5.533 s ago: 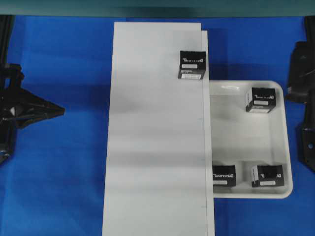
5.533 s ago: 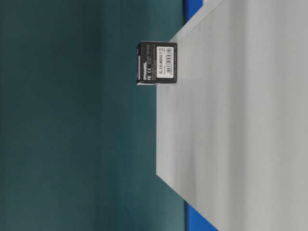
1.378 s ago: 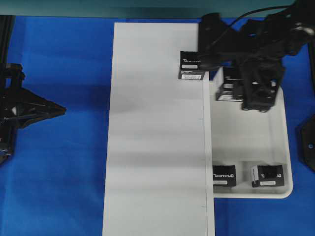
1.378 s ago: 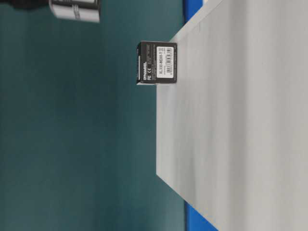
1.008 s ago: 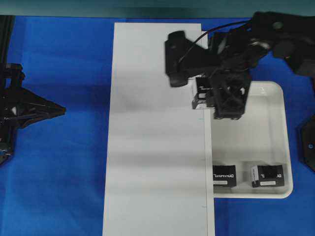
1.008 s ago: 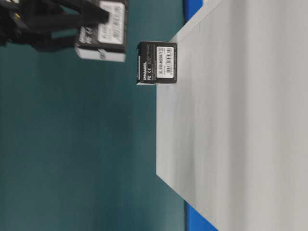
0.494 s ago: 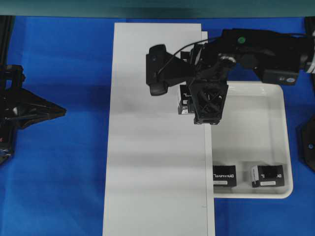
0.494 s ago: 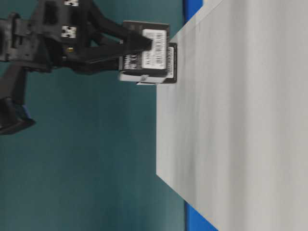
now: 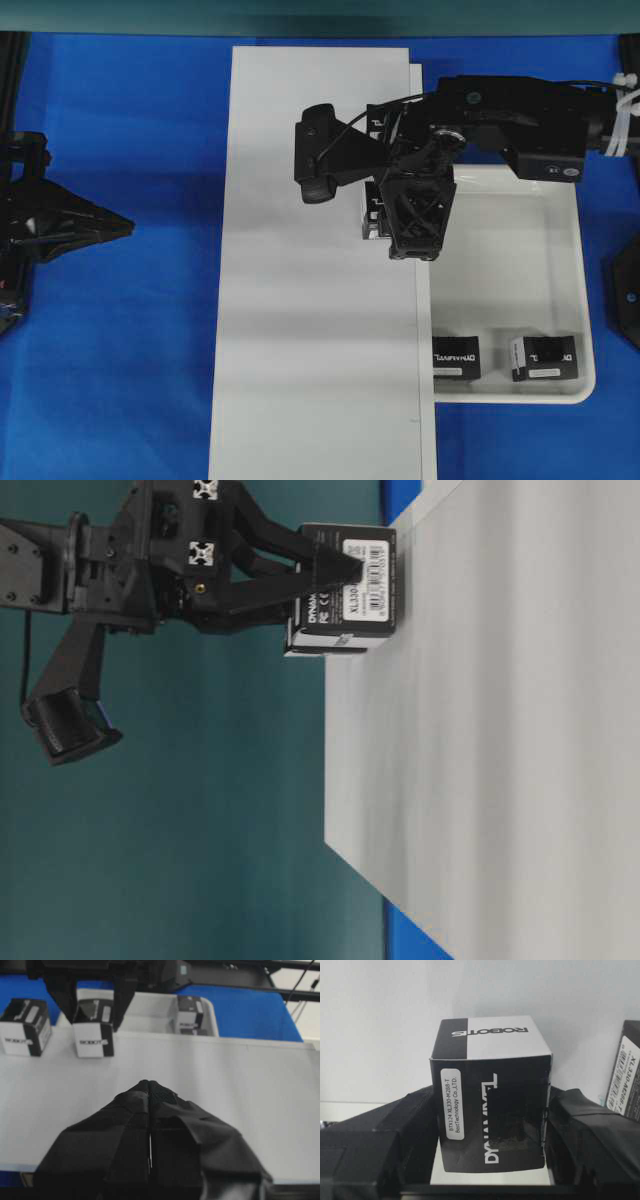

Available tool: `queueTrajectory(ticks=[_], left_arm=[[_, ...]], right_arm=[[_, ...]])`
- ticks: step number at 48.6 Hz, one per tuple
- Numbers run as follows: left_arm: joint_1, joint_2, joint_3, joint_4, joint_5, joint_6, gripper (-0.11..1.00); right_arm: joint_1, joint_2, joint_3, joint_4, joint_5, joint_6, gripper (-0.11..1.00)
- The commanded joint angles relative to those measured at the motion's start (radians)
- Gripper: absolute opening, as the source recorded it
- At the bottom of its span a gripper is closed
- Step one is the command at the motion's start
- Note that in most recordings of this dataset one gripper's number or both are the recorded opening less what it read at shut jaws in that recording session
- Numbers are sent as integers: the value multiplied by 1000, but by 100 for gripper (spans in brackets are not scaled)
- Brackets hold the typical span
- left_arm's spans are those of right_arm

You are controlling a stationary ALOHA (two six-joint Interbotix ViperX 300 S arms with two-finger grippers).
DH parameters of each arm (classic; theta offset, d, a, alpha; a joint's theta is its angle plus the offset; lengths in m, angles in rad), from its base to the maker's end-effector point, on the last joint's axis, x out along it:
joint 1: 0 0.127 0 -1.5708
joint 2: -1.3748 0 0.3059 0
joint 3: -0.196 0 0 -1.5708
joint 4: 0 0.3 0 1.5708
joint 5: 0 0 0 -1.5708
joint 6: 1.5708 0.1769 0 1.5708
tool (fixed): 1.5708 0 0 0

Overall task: Place the box from the white plastic tray onto the white base.
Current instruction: 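Carry the box left over the white base below the other box, then lower the box onto the white base edge and open the right gripper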

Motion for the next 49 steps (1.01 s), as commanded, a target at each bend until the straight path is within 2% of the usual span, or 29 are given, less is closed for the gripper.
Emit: queueTrajectory(ticks=[1,49], left_arm=[[-2,5,-28,2,-5,-2,-6],[-5,5,-28,3,-5,-2,-6]], right_arm=[[9,12,-5,0,-6,2,60],[11,23,15,3,-18,5,60]])
